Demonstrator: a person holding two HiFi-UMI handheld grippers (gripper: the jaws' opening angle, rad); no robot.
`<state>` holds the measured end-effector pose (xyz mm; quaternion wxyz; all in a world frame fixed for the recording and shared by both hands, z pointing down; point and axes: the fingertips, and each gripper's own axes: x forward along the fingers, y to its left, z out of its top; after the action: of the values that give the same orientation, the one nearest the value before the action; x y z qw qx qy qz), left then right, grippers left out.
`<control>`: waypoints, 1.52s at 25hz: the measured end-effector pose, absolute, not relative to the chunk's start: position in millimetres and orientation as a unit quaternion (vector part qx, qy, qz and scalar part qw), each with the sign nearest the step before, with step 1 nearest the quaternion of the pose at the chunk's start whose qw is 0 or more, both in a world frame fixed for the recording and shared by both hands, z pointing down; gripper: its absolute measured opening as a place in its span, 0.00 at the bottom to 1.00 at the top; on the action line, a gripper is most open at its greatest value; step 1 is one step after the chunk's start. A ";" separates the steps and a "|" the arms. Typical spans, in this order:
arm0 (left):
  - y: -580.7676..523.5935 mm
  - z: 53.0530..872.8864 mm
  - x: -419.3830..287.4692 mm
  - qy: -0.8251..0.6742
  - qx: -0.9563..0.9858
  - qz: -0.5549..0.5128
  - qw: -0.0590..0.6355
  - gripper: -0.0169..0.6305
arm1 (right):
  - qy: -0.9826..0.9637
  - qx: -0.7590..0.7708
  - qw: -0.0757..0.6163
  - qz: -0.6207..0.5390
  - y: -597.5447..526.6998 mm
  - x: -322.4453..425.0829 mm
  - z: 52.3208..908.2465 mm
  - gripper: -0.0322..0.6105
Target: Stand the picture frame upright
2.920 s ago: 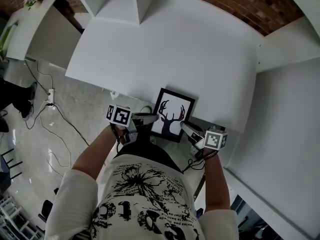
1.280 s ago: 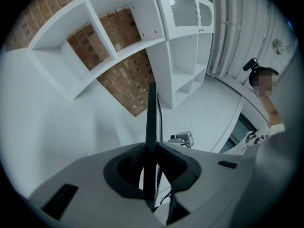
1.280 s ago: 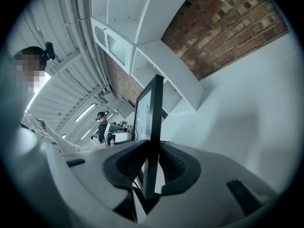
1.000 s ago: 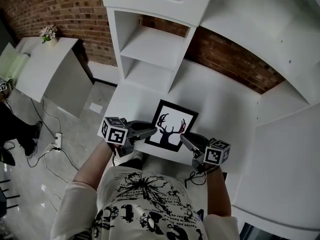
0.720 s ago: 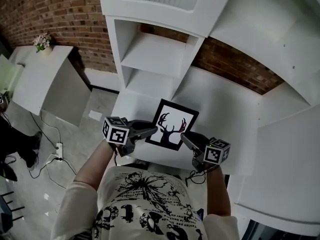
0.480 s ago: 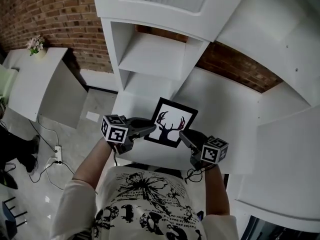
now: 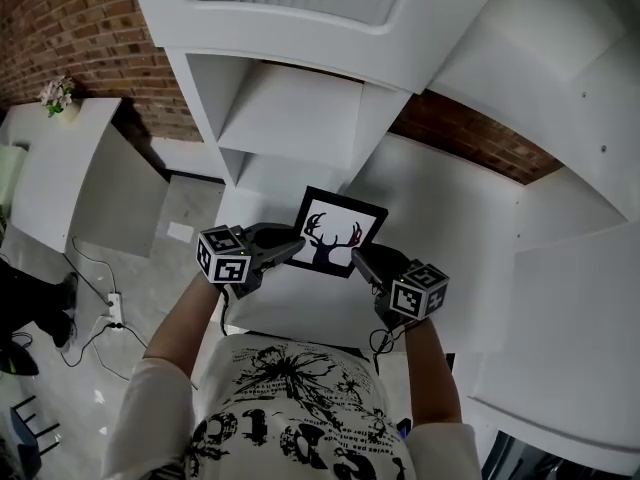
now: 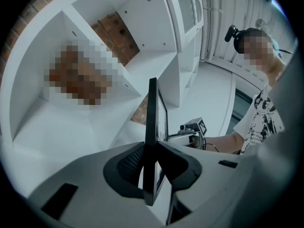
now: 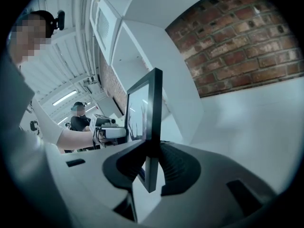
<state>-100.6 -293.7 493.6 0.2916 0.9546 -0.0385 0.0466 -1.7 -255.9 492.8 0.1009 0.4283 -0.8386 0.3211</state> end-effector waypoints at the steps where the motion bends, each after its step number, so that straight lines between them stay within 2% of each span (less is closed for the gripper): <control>1: -300.4 495.9 -99.8 -0.046 0.955 0.050 0.290 0.17 | -0.840 0.427 0.105 0.319 -263.1 -0.6 493.7 0.19; 17: -340.7 533.5 -83.4 -0.118 0.959 0.116 0.229 0.19 | -0.832 0.448 0.172 0.280 -304.9 16.9 525.0 0.20; 23: -354.0 555.4 -78.8 -0.130 0.958 0.164 0.193 0.21 | -0.828 0.452 0.227 0.245 -322.0 20.0 539.0 0.20; 38: -375.4 576.3 -71.0 -0.158 0.952 0.206 0.162 0.23 | -0.807 0.474 0.263 0.235 -340.7 29.8 567.5 0.20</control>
<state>-71.0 -375.4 576.3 0.1618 0.9521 -0.1581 0.2059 29.8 -340.7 567.5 0.2633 0.4740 -0.8067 0.2350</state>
